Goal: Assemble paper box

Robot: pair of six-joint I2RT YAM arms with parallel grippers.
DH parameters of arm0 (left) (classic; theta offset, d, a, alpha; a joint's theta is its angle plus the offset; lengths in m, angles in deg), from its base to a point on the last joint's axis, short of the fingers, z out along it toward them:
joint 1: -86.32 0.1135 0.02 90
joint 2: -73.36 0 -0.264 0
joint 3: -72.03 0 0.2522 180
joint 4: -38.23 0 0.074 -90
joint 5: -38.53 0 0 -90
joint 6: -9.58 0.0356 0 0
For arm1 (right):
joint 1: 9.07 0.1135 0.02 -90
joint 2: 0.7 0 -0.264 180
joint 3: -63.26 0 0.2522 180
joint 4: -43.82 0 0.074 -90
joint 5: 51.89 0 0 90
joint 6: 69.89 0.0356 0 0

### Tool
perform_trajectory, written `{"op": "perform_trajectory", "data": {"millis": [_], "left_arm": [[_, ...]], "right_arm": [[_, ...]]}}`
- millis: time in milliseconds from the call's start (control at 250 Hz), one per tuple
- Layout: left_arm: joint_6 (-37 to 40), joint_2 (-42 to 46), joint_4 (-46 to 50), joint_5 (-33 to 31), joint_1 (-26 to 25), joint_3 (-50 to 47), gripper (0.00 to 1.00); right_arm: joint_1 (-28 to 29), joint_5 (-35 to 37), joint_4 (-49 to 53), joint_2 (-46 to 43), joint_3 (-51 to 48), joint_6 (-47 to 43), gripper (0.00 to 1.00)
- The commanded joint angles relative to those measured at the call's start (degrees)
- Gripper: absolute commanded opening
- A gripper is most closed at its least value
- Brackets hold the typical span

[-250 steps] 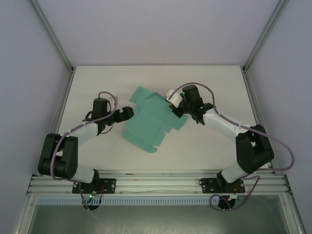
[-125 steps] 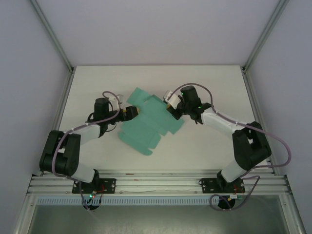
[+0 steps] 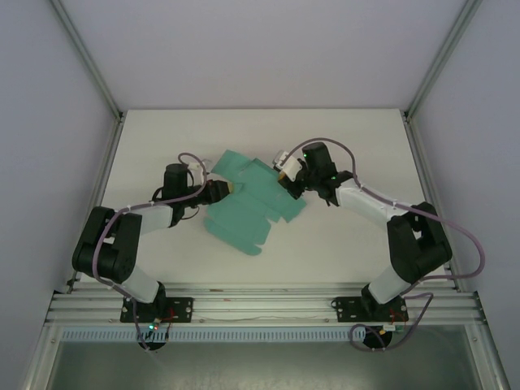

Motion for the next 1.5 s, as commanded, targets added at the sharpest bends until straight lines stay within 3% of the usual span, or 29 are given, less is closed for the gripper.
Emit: {"op": "perform_trajectory", "data": {"millis": [0,472,532,600,696,779,791,1027,1303,1495], "left_arm": [[0.66,0.31,-2.55,0.97,-0.80,0.68,0.20],[4.25,0.43,6.09,-3.96,-1.17,3.23,0.15],[4.45,0.98,6.81,-4.40,-1.16,3.31,0.34],[4.50,2.20,7.81,-5.17,-1.09,3.24,0.39],[5.34,5.21,11.00,-7.92,-0.92,2.95,0.63],[6.30,8.84,14.67,-11.45,-0.50,2.63,0.98],[6.38,9.40,15.18,-12.10,-0.41,2.45,1.00],[7.46,17.49,27.03,-24.41,2.31,3.51,1.00],[6.36,17.55,32.39,-33.42,4.63,7.83,1.00],[5.42,9.76,30.71,-35.23,4.88,11.09,1.00]], "right_arm": [[0.42,-4.39,-0.64,-1.84,2.18,0.22,0.00],[0.41,-1.68,2.26,-3.79,2.21,-2.94,0.00],[0.43,-1.04,3.47,-3.71,2.70,-3.88,0.00],[0.45,0.09,5.46,-3.61,3.61,-4.94,0.00],[0.76,3.09,7.79,-3.51,4.63,-7.67,0.00],[2.04,8.48,8.87,-3.31,5.10,-11.11,0.00],[2.21,9.25,8.91,-3.21,5.16,-11.69,0.00],[7.39,22.97,2.53,-2.19,3.53,-21.63,0.00],[13.51,40.12,-21.40,2.18,-6.15,-42.68,0.00],[14.64,40.48,-29.56,3.96,-8.25,-44.06,0.00]]}}
